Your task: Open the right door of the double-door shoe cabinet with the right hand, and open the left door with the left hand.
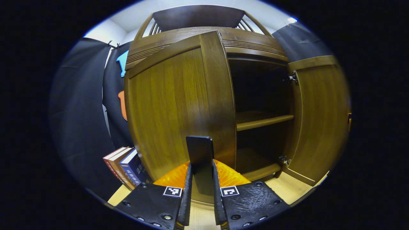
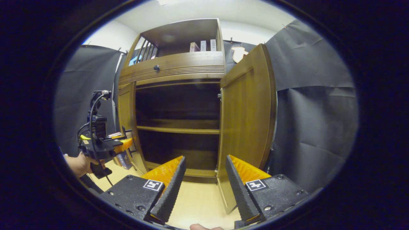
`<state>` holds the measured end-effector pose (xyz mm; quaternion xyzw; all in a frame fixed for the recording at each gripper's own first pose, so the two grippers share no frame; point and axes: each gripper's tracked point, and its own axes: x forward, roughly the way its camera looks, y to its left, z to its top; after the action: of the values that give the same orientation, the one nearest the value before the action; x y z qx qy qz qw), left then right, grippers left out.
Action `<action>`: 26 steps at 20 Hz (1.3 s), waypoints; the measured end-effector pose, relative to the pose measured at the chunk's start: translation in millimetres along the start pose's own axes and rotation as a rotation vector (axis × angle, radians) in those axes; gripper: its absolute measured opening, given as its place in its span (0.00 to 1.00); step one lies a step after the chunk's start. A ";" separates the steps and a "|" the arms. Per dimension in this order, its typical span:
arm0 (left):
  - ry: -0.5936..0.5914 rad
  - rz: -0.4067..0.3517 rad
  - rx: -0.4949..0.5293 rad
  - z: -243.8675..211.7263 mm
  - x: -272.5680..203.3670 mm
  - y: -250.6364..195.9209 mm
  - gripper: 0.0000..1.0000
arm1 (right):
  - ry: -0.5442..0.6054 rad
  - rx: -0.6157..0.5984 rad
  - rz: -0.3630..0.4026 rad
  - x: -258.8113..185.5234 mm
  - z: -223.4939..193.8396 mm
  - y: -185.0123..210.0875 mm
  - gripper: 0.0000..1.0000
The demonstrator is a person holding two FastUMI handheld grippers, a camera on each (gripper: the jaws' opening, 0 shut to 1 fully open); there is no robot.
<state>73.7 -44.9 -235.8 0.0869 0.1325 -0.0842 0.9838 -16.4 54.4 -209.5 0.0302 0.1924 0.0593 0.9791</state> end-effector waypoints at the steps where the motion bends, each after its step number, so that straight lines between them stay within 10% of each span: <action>1: 0.002 0.007 0.002 -1.6 -4.3 2.7 0.29 | 0.000 -0.002 0.008 1.4 -0.3 1.1 0.81; 26: 0.040 0.291 -0.013 -29.5 -105.3 142.3 0.23 | 0.000 -0.039 0.120 27.0 0.4 48.2 0.82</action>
<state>-6.9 114.0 -213.7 0.1007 0.1387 0.0619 0.9833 3.5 105.6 -215.3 0.0226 0.1892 0.1215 0.9741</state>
